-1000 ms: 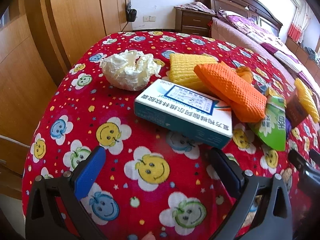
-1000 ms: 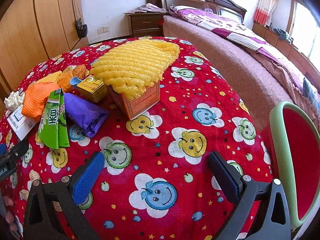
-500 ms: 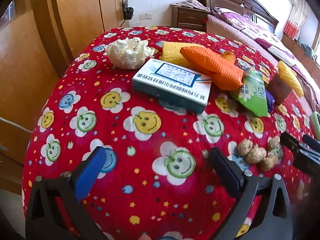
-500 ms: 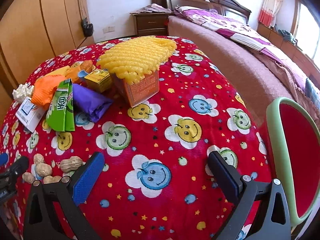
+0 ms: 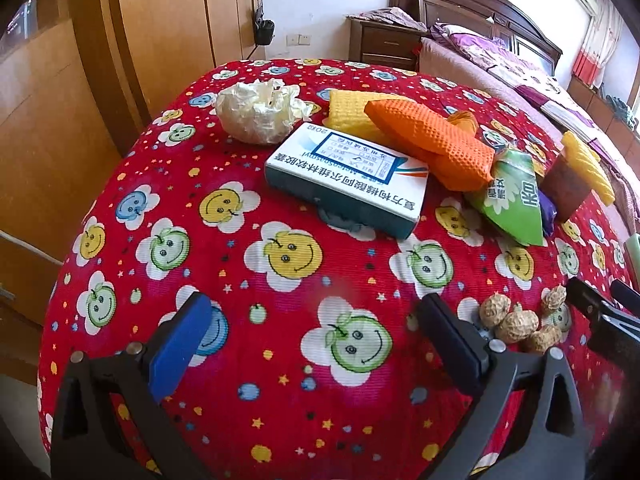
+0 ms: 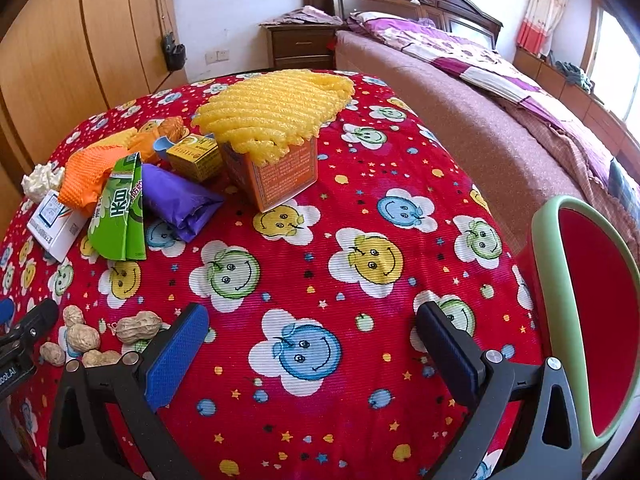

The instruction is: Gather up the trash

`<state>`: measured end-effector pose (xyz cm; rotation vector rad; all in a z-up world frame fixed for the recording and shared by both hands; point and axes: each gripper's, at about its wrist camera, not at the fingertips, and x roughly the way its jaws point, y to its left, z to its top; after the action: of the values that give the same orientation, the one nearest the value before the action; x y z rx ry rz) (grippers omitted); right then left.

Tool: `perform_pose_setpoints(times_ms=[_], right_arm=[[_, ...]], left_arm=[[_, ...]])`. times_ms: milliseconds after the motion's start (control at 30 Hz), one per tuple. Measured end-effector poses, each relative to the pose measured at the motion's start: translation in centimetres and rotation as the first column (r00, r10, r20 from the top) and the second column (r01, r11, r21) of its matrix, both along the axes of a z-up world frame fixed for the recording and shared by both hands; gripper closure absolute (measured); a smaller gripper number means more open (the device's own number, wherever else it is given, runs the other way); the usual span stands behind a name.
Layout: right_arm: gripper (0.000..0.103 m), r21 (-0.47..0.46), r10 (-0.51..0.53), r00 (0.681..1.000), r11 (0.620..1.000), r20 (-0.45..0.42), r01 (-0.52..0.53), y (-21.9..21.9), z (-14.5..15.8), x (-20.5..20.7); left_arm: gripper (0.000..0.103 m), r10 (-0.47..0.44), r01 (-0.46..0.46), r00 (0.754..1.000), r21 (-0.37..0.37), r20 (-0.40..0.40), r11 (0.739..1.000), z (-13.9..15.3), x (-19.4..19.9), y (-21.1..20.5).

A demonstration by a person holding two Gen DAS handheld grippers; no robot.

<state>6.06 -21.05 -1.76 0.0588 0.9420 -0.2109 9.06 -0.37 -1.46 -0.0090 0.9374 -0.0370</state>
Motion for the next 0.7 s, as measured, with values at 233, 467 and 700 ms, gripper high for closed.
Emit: perform_pose_setpoints(times_ms=[233,467,700], right_arm=[[0.000,-0.001,0.000,1.000,1.000,0.000,0.000,0.0,0.0,0.0],[0.000,-0.001,0.000,1.000,1.000,0.000,0.000,-0.1,0.0,-0.1],[0.000,-0.001,0.000,1.000,1.000,0.000,0.000,-0.1,0.0,-0.1]], left_arm=[[0.001,0.002,-0.002,1.000,-0.001,-0.001,1.000,0.0,0.2,-0.1],[0.001,-0.017,0.017,0.995,-0.004,-0.097,1.000,0.1,1.6,0.1],[0.001,-0.003,0.002,0.994,-0.009,-0.110,1.000,0.1,1.9,0.1]])
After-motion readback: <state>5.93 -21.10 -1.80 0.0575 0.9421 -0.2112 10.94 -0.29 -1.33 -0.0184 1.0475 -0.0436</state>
